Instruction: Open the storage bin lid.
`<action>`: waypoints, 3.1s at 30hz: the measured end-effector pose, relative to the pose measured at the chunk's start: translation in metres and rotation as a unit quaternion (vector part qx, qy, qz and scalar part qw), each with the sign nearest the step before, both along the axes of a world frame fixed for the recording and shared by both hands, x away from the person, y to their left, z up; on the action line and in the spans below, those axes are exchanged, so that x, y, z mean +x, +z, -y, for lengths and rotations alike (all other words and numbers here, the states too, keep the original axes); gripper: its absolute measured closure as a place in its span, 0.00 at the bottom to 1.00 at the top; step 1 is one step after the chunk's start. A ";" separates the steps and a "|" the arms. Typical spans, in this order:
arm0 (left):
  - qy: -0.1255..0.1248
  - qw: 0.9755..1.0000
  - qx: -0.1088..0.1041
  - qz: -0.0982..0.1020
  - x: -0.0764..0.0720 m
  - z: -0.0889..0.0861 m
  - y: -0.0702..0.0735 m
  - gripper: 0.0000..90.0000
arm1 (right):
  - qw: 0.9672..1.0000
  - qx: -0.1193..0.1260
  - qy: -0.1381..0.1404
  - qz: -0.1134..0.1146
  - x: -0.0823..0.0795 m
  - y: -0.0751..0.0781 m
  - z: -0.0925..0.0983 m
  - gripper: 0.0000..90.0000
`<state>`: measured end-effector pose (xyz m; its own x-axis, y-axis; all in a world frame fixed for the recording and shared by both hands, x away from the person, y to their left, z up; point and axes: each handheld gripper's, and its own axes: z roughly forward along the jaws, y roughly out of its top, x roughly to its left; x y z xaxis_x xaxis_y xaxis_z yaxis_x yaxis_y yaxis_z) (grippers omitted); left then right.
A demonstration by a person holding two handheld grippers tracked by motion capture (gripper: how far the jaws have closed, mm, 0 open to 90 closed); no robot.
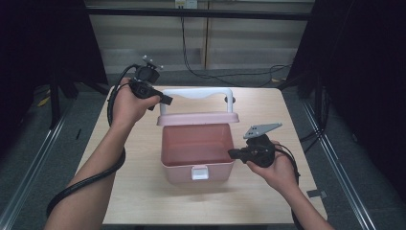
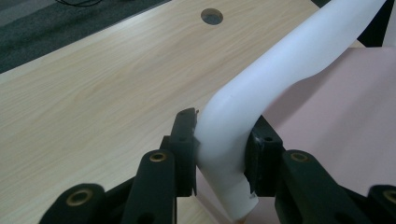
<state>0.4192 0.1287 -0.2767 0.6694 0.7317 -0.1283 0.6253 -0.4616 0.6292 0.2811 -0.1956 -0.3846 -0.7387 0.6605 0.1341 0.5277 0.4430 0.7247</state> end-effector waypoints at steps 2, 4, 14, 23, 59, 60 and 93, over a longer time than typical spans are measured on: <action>0.000 1.000 0.001 0.000 0.001 -0.001 0.000 0.76 | 1.000 0.003 0.000 -0.004 0.001 -0.001 0.001 1.00; 0.002 1.000 -0.001 -0.001 0.003 -0.002 0.000 0.76 | 1.000 0.006 0.000 -0.007 0.001 -0.001 0.001 1.00; 0.012 1.000 -0.013 0.004 0.012 -0.003 -0.001 0.75 | 1.000 0.013 0.000 -0.007 0.001 -0.003 0.003 1.00; 0.005 1.000 -0.009 0.004 0.012 -0.002 -0.001 0.75 | 1.000 0.021 -0.002 -0.008 0.008 0.004 0.004 1.00; 0.018 0.999 -0.009 0.036 -0.008 -0.050 -0.006 0.46 | 0.998 0.043 -0.018 0.037 0.022 0.062 -0.004 1.00; 0.022 0.999 -0.010 0.033 -0.009 -0.053 -0.010 0.46 | 0.998 0.043 -0.017 0.038 0.022 0.062 -0.005 1.00; -0.020 1.000 -0.015 -0.005 -0.026 -0.050 -0.075 0.39 | 0.998 0.033 -0.021 0.039 0.024 0.065 -0.006 1.00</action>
<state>0.3929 0.1790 -0.3521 0.6961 0.7008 -0.1560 0.6129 -0.4669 0.6375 0.3054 -0.1896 -0.3199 -0.7205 0.6827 0.1216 0.4857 0.3717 0.7911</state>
